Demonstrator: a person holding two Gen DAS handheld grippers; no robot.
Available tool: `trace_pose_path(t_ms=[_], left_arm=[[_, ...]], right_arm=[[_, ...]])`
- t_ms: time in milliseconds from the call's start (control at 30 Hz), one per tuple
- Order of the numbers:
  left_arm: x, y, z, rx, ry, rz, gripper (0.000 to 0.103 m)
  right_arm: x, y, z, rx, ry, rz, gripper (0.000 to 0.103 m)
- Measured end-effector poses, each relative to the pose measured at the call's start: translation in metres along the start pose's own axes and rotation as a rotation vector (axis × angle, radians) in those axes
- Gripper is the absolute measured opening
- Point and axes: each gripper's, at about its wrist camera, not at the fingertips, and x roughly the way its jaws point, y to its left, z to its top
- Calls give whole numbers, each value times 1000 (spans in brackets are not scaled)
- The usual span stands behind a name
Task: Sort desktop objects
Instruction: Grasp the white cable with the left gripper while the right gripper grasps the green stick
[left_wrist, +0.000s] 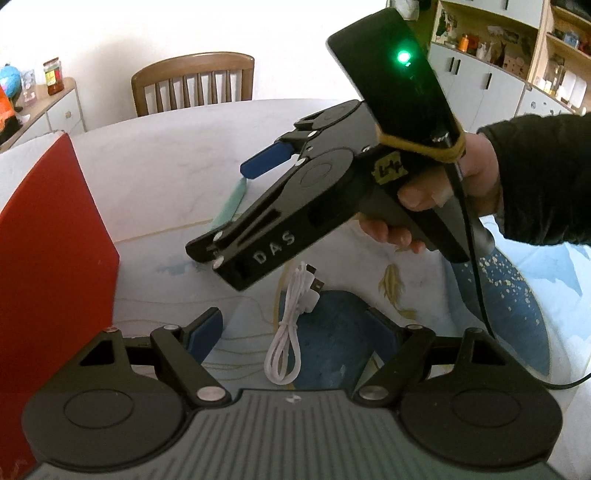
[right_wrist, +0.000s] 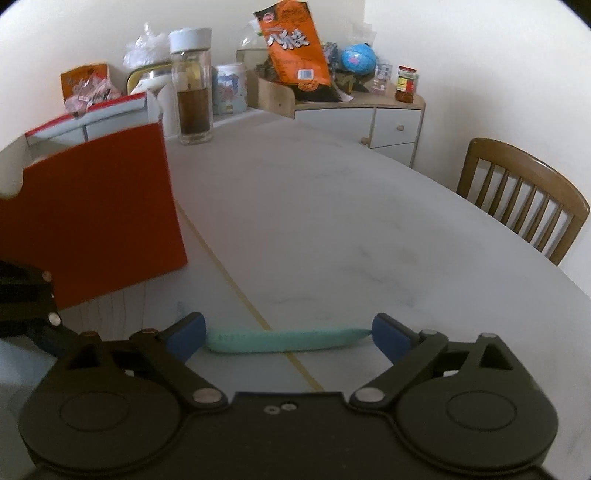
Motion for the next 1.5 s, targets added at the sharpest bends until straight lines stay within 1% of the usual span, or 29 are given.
trace_pose_path(t_ms=[67,133,233,300,333,367,400,433,467,500,600,667,733,833,1100,1233,1367,1433,1500], left_arm=[[0,-2,0,10,-2,8,83],[0,-4,-1,24,-7,26,77],[0,-4,0,27,-10,27,75],[0,-4,1,34,-14,37,66],[0,-5,1,39,-17,47,58],[-1,-4,1,43,-20,53,53],[-1,-4,1,44,-21,51,51],[-1,-4,1,49,-21,50,44],[-1,-4,2,59,-22,48,40],[-2,-6,2,73,-22,42,33],[-3,-9,2,89,-16,27,26],[-2,-7,4,77,-17,22,16],[-1,-2,6,53,-14,20,10],[-1,5,7,13,-8,2,10],[-8,6,10,-41,4,-15,9],[-19,4,14,-36,-11,-13,9],[-32,0,11,-30,-23,-9,7],[-38,-1,10,-34,-28,-8,4],[-47,-5,9,-37,-34,-10,4]], right_arm=[[0,1,-1,-10,-13,6,98],[0,1,-1,-7,-17,9,98],[0,0,-2,-8,-26,13,98],[0,-1,-2,-8,-27,19,98],[0,-2,-2,-7,-27,22,98],[0,-2,-2,-9,-27,23,98],[0,-2,-2,-10,-27,23,98],[0,-2,-2,-11,-27,24,98],[-1,-2,-2,-12,-27,24,98],[-1,-1,-2,-14,-29,23,98],[-2,0,-3,-20,-33,20,97],[-3,0,-4,-23,-30,24,97],[-4,0,-4,-23,-24,26,97],[-9,-1,-4,-16,-27,20,97],[-31,-5,-1,5,-34,-2,97],[-49,-4,1,11,-44,-12,97],[-70,0,3,6,-56,-25,97],[-80,1,4,8,-60,-32,97],[-91,3,3,9,-67,-41,97]])
